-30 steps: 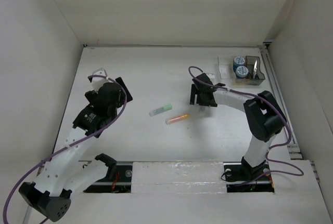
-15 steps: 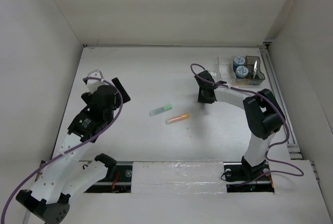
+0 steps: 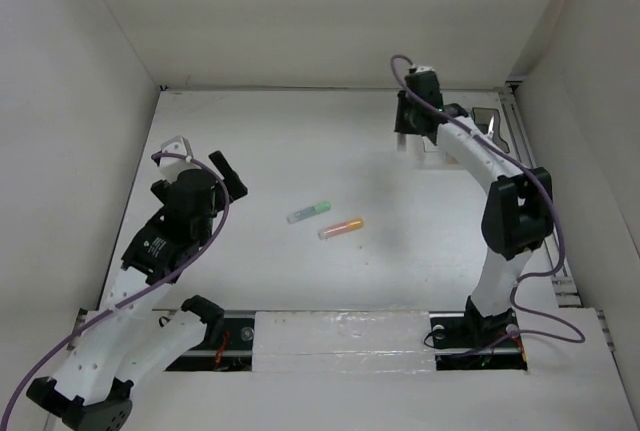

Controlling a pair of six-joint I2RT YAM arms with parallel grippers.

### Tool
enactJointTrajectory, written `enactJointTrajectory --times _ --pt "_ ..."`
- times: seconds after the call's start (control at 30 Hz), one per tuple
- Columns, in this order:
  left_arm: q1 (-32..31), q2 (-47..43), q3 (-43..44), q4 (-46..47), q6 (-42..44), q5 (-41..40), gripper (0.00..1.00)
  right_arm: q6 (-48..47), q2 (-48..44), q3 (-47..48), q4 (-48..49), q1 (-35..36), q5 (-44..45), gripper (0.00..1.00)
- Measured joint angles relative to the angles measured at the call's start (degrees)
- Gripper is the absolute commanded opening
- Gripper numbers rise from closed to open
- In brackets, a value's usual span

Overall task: Sort the stationery into containers
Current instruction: Pick up the pen from the center of the board, then place the pen in the storage box.

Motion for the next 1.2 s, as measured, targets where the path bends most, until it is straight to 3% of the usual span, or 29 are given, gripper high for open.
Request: enactJointTrajectory --times 0.23,0.67,0.73,0.8,0.83,0.9,0.93,0.97,1.2 --pt "0.00 -2.95 0.00 1.16 0.81 1.29 1.00 -7.32 0.61 4.74 0.07 -11.82 0.17 0.00" --pt "0.00 -2.08 -0.02 1.27 1.51 3.04 1.00 -12.41 13.84 12.02 0.24 -20.61 -7.34 0.00" --pt "0.00 -1.99 -0.04 1.27 1.64 3.08 1.00 -12.44 14.78 12.02 -0.11 -20.76 -7.32 0.26" --pt "0.00 -1.84 -0.15 1.27 1.75 3.10 1.00 -12.44 15.08 12.02 -0.15 -20.41 -7.34 0.38" --pt "0.00 -1.79 -0.26 1.31 1.79 3.13 1.00 -12.41 15.08 12.02 -0.15 -20.20 -7.34 0.52" --pt "0.00 -1.70 -0.48 1.31 1.88 3.19 1.00 -12.50 14.91 12.02 0.15 -19.52 -7.30 0.63" --pt "0.00 -1.66 -0.52 1.31 1.90 3.23 1.00 -12.59 14.78 12.02 0.17 -19.15 -7.28 0.95" --pt "0.00 -1.66 -0.63 1.38 1.90 3.23 1.00 -12.35 14.67 12.02 0.17 -18.71 -7.13 1.00" --pt "0.00 -1.64 -0.70 1.46 1.92 3.21 1.00 -11.23 7.04 8.55 0.13 -13.29 -3.89 1.00"
